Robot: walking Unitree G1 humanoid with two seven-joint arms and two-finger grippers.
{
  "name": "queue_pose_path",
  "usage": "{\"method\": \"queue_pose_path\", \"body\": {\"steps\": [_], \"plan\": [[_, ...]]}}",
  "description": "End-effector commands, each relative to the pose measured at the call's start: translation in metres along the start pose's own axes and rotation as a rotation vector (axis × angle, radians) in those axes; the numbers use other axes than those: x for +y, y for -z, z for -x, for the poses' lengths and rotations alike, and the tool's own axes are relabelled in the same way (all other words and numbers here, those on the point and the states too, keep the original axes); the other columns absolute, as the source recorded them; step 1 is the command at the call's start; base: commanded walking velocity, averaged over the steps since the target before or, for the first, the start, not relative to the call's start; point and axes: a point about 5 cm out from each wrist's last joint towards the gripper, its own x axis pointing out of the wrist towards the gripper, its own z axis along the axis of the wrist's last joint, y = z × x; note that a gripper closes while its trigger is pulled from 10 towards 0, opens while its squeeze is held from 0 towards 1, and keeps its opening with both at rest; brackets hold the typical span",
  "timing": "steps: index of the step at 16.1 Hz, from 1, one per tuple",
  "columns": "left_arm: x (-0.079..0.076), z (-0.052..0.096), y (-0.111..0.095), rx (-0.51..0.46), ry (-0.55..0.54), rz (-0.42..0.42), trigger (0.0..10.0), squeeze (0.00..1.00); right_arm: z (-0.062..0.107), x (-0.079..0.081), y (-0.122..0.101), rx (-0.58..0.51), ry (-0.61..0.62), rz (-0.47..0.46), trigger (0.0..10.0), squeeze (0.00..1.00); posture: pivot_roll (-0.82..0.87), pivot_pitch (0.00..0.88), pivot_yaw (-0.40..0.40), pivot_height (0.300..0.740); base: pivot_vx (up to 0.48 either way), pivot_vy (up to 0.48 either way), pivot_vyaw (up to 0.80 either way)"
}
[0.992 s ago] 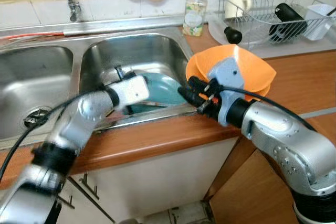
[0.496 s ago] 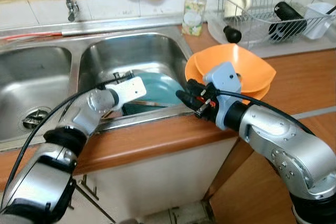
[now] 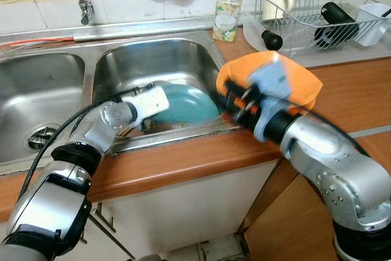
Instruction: Kitchen organization
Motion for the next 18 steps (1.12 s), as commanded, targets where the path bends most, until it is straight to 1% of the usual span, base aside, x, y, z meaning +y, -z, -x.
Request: {"method": "queue_pose_path", "body": {"steps": [1, 2, 3, 4, 6, 7, 8, 9, 10, 11, 14, 15, 16, 18], "plan": [[0.01, 0.004, -0.008, -0.092, -0.084, 0.103, 10.0, 0.37, 0.005, -0.009, -0.01, -0.06, 0.076, 0.04, 10.0, 1.0, -0.06, 0.0, 0.046, 0.74, 0.0, 0.0, 0.0], [0.014, 0.007, -0.012, -0.141, -0.123, 0.17, 10.0, 0.0, 0.007, -0.015, -0.01, -0.066, 0.115, 0.037, 10.0, 1.0, -0.05, 0.0, 0.04, 0.74, 0.0, 0.0, 0.0], [0.016, 0.01, -0.015, -0.182, -0.147, 0.214, 10.0, 0.0, 0.008, -0.019, -0.01, -0.07, 0.148, 0.033, 10.0, 1.0, -0.05, 0.0, 0.039, 0.74, 0.0, 0.0, 0.0], [0.018, 0.02, -0.023, -0.314, -0.176, 0.326, 10.0, 0.0, 0.012, -0.027, -0.007, -0.075, 0.214, 0.019, 10.0, 1.0, -0.05, 0.0, 0.034, 0.74, 0.0, 0.0, 0.0], [0.014, 0.03, -0.028, -0.386, -0.181, 0.384, 10.0, 0.0, 0.016, -0.033, -0.006, -0.076, 0.256, 0.034, 10.0, 1.0, -0.05, 0.0, 0.031, 0.74, 0.0, 0.0, 0.0], [0.012, 0.034, -0.028, -0.4, -0.185, 0.409, 10.0, 0.0, 0.017, -0.034, -0.005, -0.077, 0.27, 0.052, 10.0, 1.0, -0.05, 0.0, 0.031, 0.74, 0.0, 0.0, 0.0], [0.008, 0.038, -0.028, -0.41, -0.189, 0.437, 10.0, 0.0, 0.019, -0.035, -0.003, -0.072, 0.272, 0.051, 10.0, 1.0, -0.04, 0.0, 0.028, 0.74, 0.0, 0.0, 0.0], [0.001, 0.047, -0.03, -0.435, -0.187, 0.486, 10.0, 0.0, 0.022, -0.034, 0.0, -0.063, 0.267, 0.043, 10.0, 1.0, -0.04, 0.0, 0.026, 0.74, 0.0, 0.0, 0.0], [-0.01, 0.061, -0.035, -0.474, -0.17, 0.542, 10.0, 0.0, 0.026, -0.031, 0.005, -0.055, 0.26, 0.033, 10.0, 0.31, -0.04, 0.0, 0.022, 0.74, 0.0, 0.0, 0.0], [-0.016, 0.066, -0.038, -0.488, -0.163, 0.561, 10.0, 0.0, 0.028, -0.03, 0.009, -0.047, 0.26, 0.029, 10.0, 0.0, -0.04, 0.0, 0.02, 0.74, 0.0, 0.0, 0.0], [-0.023, 0.073, -0.043, -0.516, -0.16, 0.603, 10.0, 0.0, 0.03, -0.029, 0.015, -0.022, 0.277, 0.019, 10.0, 0.0, -0.03, 0.0, 0.019, 0.74, 0.0, 0.0, 0.0], [-0.038, 0.081, -0.052, -0.529, -0.12, 0.654, 10.0, 0.0, 0.031, -0.032, 0.026, 0.018, 0.307, 0.013, 10.0, 0.0, -0.03, 0.0, 0.018, 0.74, 0.0, 0.0, 0.0], [-0.046, 0.082, -0.054, -0.524, -0.094, 0.657, 10.0, 0.0, 0.032, -0.034, 0.029, 0.031, 0.322, 0.0, 10.0, 0.0, -0.03, 0.0, 0.018, 0.74, 0.0, 0.0, 0.0], [-0.051, 0.082, -0.056, -0.517, -0.081, 0.668, 10.0, 0.0, 0.033, -0.036, 0.033, 0.047, 0.339, -0.014, 10.0, 0.0, -0.03, 0.0, 0.014, 0.74, 0.0, 0.0, 0.0]]}}
